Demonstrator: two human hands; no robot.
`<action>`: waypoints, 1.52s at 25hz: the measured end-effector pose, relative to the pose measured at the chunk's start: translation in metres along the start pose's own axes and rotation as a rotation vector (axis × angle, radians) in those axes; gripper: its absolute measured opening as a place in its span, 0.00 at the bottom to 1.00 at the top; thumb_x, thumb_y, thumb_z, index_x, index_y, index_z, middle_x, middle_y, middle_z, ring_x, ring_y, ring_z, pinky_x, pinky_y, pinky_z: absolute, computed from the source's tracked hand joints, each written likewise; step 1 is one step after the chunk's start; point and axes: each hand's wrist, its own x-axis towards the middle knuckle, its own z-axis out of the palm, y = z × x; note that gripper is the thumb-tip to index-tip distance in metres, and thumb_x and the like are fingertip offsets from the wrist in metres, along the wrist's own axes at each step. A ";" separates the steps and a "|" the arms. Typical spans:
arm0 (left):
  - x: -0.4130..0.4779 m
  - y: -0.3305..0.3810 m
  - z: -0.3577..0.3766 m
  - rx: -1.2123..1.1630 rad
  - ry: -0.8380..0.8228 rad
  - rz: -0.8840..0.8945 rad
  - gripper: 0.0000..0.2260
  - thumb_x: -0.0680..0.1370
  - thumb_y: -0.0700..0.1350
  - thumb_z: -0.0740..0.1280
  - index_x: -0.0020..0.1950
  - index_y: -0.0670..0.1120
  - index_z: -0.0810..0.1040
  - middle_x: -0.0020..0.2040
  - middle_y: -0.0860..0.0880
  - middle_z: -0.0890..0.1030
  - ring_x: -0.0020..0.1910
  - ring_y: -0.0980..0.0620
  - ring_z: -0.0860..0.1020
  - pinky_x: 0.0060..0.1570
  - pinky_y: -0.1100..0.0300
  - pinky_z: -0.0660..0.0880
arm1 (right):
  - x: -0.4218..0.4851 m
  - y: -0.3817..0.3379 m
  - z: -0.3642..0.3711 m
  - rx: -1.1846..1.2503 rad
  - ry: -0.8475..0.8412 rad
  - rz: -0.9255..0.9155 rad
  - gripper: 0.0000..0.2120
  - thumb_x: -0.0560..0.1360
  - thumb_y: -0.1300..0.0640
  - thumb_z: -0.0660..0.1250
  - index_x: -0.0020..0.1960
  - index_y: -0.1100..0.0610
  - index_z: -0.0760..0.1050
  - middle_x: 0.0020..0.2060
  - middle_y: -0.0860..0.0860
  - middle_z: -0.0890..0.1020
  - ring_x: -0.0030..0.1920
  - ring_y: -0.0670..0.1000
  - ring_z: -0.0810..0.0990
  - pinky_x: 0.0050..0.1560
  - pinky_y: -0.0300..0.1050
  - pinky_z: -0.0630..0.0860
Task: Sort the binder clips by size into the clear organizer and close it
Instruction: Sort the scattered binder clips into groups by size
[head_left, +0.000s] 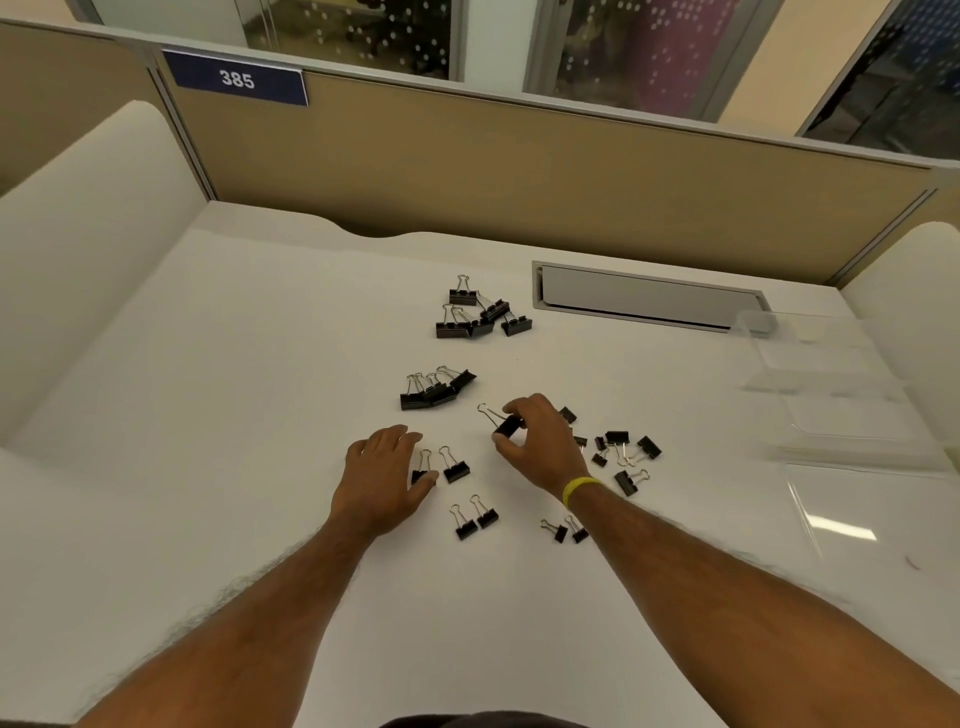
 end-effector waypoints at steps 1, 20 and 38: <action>0.000 -0.004 0.000 0.001 0.000 -0.009 0.31 0.74 0.64 0.53 0.71 0.48 0.69 0.70 0.47 0.71 0.70 0.47 0.68 0.67 0.47 0.63 | 0.008 -0.006 0.003 -0.003 -0.004 -0.004 0.16 0.72 0.53 0.72 0.57 0.56 0.75 0.50 0.50 0.75 0.49 0.49 0.76 0.53 0.46 0.76; 0.017 -0.042 -0.002 -0.076 0.059 -0.044 0.26 0.77 0.60 0.59 0.70 0.48 0.70 0.70 0.47 0.71 0.70 0.48 0.67 0.68 0.49 0.62 | 0.109 -0.045 0.039 -0.192 -0.127 -0.001 0.17 0.72 0.48 0.70 0.57 0.55 0.76 0.51 0.52 0.76 0.53 0.52 0.75 0.58 0.49 0.72; 0.018 -0.021 -0.002 -0.056 0.063 0.013 0.28 0.76 0.62 0.55 0.69 0.47 0.70 0.69 0.47 0.72 0.69 0.47 0.69 0.67 0.48 0.64 | 0.050 -0.011 0.023 -0.151 -0.095 0.009 0.24 0.72 0.48 0.71 0.65 0.55 0.71 0.60 0.52 0.74 0.61 0.53 0.71 0.63 0.49 0.71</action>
